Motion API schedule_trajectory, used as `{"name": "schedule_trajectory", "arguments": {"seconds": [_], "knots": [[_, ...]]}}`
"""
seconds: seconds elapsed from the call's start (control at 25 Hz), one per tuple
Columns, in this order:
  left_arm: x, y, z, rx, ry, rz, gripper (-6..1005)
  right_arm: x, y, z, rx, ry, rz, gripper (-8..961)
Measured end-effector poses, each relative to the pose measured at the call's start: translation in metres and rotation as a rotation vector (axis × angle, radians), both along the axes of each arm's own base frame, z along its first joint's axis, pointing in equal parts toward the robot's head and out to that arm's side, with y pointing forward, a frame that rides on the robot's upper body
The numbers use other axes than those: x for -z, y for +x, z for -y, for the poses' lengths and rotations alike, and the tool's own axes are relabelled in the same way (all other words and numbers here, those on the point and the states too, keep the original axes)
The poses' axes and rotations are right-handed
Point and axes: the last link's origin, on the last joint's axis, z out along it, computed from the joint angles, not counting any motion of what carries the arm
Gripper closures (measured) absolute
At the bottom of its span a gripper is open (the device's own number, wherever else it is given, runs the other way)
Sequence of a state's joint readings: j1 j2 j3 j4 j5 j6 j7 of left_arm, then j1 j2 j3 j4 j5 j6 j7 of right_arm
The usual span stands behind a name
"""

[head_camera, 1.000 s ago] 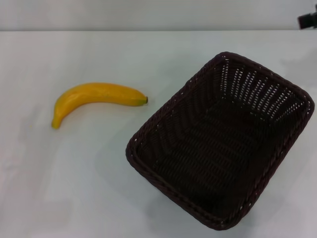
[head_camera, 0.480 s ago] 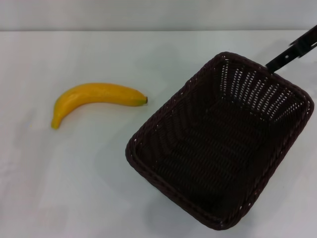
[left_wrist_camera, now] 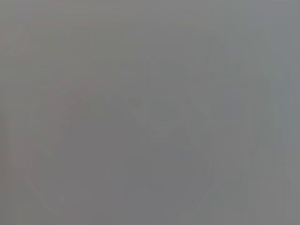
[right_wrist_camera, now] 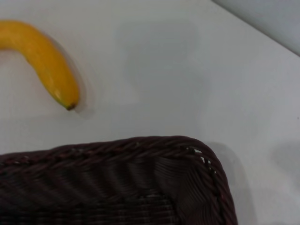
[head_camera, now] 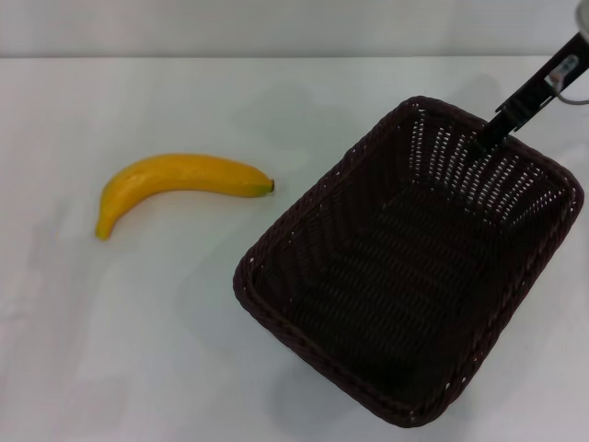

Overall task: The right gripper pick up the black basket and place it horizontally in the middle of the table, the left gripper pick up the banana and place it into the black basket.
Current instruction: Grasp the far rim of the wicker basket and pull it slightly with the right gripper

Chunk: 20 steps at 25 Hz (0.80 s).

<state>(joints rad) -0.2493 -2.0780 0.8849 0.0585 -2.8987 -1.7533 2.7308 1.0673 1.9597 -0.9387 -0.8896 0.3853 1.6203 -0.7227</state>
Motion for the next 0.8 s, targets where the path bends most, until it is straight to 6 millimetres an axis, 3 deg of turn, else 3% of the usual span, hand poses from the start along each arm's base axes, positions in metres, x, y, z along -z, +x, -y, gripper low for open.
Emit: {"name": "schedule_trajectory", "arguments": {"seconds": [0.44,0.8], "knots": [[0.001,0.000,0.000,-0.004,-0.003,-0.001,121,0.042,-0.005,0.002,-0.009,-0.111,0.120,197],[0.002,-0.003,0.005,-0.017,-0.006,0.000,122,0.051,-0.009,0.005,0.012,-0.112,0.151,243]]}}
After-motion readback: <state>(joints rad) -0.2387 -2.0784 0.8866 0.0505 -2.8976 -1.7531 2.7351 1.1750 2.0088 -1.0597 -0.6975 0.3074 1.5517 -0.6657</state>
